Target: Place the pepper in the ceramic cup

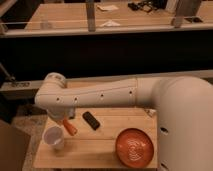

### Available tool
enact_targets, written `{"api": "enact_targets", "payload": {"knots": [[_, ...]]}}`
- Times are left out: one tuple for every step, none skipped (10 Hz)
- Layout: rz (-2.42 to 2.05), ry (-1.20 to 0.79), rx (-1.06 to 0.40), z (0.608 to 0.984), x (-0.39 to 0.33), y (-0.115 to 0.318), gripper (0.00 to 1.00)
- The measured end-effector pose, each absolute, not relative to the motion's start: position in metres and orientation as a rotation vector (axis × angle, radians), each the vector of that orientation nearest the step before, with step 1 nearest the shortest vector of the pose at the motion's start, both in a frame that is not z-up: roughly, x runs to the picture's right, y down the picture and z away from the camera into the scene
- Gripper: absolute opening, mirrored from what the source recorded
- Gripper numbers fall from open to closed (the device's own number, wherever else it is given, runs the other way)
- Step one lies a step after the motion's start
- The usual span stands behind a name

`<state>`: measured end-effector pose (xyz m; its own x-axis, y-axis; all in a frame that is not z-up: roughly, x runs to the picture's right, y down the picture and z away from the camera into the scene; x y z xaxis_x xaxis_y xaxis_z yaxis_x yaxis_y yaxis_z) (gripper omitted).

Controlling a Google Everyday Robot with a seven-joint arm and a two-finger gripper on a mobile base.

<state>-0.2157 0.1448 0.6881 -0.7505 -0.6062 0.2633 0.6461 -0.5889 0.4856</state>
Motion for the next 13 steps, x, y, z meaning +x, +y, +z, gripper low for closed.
{"api": "enact_targets", "payload": {"knots": [[-2.308, -0.74, -0.087, 0.6872, -0.2173, 0.1449, 0.0], [-2.307, -0.74, -0.086, 0.6872, -0.2174, 0.145, 0.0], [-2.306, -0.736, -0.084, 0.6877, -0.2181, 0.1439, 0.0], [-2.309, -0.735, -0.081, 0.6882, -0.2202, 0.1445, 0.0], [-2.311, -0.736, -0.079, 0.6878, -0.2213, 0.1445, 0.0], [-2.312, -0.735, -0.078, 0.6879, -0.2212, 0.1441, 0.0], [-2.317, -0.736, -0.074, 0.6875, -0.2226, 0.144, 0.0], [-2.319, -0.736, -0.073, 0.6871, -0.2233, 0.144, 0.0], [-2.319, -0.736, -0.071, 0.6867, -0.2235, 0.1439, 0.0], [-2.322, -0.736, -0.069, 0.6862, -0.2245, 0.1439, 0.0], [-2.324, -0.736, -0.068, 0.6861, -0.2252, 0.144, 0.0], [-2.326, -0.737, -0.066, 0.6854, -0.2262, 0.1441, 0.0], [-2.327, -0.737, -0.065, 0.6849, -0.2264, 0.1442, 0.0]]}}
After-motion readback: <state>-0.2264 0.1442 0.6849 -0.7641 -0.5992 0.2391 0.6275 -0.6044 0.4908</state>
